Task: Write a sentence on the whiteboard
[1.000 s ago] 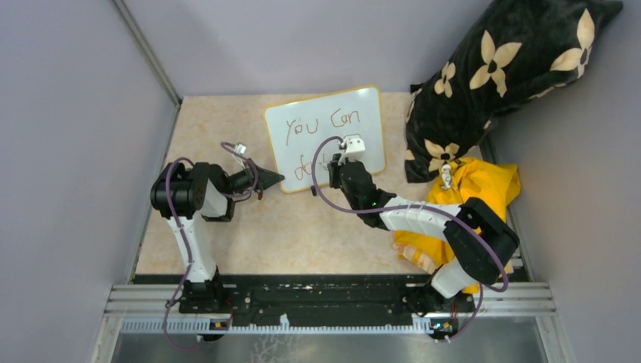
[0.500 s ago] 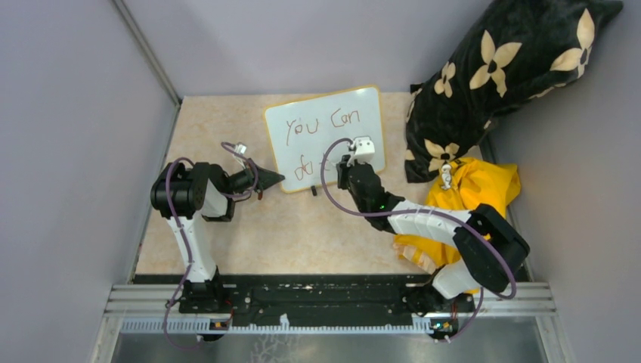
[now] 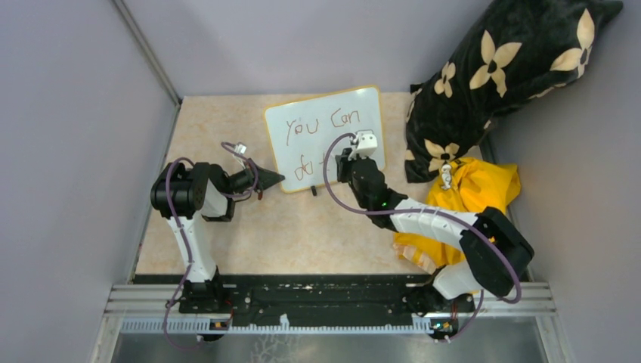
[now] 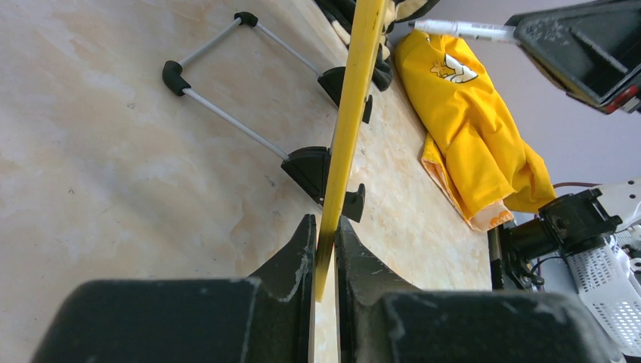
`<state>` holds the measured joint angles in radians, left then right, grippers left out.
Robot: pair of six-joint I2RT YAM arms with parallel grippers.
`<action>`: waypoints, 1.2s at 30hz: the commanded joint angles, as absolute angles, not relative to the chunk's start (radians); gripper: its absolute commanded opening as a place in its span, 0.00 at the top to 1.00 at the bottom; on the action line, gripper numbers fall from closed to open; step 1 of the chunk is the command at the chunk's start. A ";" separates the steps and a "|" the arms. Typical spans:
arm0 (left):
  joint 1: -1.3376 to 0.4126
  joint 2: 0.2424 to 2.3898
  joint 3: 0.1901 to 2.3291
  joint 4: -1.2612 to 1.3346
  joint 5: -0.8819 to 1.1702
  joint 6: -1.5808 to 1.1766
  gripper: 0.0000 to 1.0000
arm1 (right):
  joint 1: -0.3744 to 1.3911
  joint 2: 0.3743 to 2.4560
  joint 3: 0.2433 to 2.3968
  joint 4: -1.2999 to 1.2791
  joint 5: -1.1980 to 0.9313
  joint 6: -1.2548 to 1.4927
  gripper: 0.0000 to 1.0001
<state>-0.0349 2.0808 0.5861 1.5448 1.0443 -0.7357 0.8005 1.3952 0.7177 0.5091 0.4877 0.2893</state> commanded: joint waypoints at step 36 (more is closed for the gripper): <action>-0.043 2.095 0.594 1.555 1.057 -0.746 1.00 | 0.751 1.426 0.714 0.497 0.450 0.371 1.00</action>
<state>-0.0372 2.0808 0.5869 1.5440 1.0447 -0.7357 0.7624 1.4616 0.7395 0.4984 0.4534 0.3450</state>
